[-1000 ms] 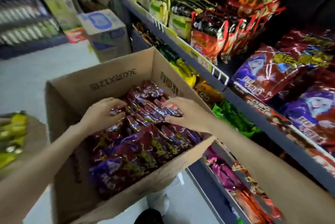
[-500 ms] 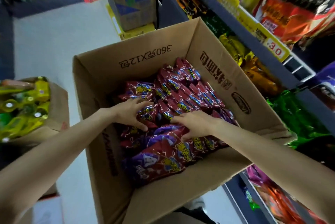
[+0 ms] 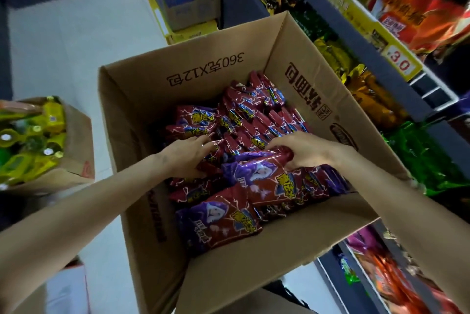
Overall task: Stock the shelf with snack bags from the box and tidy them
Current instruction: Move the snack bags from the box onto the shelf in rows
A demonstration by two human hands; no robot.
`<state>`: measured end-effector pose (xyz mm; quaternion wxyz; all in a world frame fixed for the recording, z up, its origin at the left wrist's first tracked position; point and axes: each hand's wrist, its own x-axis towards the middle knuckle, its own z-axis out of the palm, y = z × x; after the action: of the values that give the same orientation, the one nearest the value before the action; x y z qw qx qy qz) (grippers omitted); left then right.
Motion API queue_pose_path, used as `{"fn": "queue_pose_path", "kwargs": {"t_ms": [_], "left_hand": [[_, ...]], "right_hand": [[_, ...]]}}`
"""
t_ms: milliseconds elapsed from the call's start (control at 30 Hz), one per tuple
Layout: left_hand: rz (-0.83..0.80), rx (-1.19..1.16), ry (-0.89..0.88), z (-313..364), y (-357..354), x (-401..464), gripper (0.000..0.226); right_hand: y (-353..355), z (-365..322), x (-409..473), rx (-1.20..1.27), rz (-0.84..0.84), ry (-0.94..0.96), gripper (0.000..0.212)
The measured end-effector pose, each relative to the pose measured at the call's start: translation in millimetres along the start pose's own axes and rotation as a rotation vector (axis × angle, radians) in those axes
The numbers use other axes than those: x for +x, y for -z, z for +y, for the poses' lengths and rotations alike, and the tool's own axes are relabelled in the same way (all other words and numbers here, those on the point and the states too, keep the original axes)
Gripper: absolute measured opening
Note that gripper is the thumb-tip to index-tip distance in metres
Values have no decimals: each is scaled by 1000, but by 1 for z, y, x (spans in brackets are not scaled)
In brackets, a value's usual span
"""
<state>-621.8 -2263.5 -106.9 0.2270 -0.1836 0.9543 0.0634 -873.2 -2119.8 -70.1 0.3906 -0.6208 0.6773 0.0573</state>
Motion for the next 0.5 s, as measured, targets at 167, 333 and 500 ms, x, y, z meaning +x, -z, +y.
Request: {"fn": "queue_pose_path", "kwargs": {"t_ms": [167, 333, 500], "left_hand": [[102, -176, -72, 8, 14, 1, 66], [23, -208, -115, 31, 26, 9, 74], [11, -297, -122, 58, 26, 18, 107]], "right_hand": [[-20, 10, -1, 71, 51, -127, 81], [-31, 5, -6, -23, 121, -188, 69], [-29, -12, -19, -96, 226, -63, 61]]}}
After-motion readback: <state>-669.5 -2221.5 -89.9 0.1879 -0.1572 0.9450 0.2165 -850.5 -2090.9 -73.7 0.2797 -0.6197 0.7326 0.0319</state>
